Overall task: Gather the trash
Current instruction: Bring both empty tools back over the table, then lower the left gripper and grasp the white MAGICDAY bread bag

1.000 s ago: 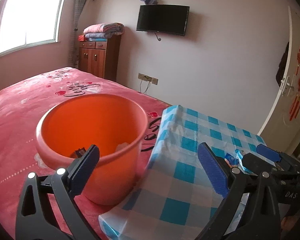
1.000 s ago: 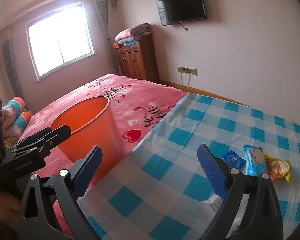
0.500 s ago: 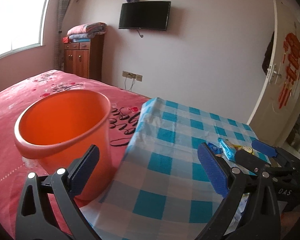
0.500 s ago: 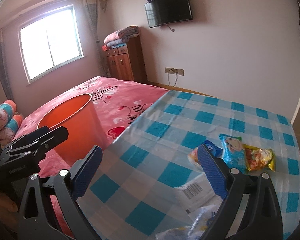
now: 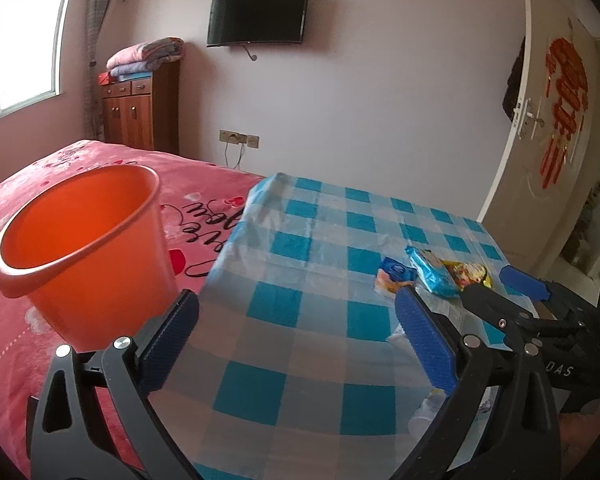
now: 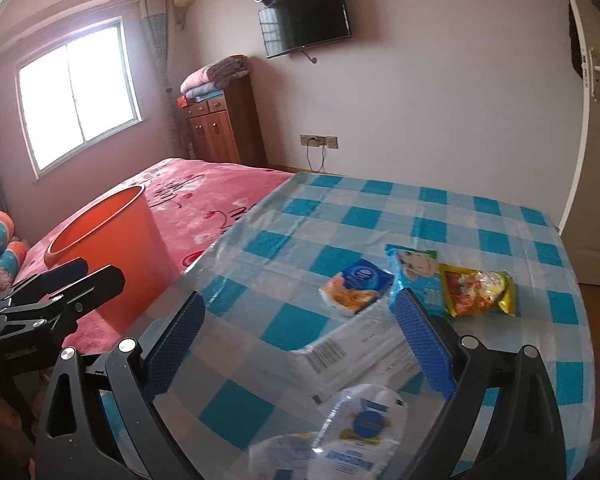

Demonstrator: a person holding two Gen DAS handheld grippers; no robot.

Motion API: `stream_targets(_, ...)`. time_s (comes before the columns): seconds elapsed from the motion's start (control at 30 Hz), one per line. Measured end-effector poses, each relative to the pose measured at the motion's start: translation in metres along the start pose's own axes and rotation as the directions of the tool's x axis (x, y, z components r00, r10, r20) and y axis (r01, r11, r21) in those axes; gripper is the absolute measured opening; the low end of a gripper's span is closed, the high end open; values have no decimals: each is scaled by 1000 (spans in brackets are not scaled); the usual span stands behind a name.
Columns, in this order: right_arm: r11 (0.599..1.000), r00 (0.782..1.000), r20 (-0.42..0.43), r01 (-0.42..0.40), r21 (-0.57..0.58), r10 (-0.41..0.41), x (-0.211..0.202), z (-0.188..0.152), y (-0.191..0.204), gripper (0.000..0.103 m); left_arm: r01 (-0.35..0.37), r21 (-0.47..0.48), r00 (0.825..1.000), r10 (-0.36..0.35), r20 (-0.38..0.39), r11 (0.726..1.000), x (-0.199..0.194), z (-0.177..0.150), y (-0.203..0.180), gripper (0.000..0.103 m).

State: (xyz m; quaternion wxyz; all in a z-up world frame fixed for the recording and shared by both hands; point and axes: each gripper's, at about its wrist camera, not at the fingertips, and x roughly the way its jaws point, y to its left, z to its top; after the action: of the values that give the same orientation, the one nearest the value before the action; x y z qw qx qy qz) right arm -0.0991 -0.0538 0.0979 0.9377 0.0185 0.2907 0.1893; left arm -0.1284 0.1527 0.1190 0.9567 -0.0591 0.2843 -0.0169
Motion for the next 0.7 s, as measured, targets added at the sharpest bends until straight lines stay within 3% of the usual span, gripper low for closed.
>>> stream_targets(0.7,989,996,8,89,120,-91,-1,-20,-78,95,60,127,994,-47,-101,990,29,-23,-65,99)
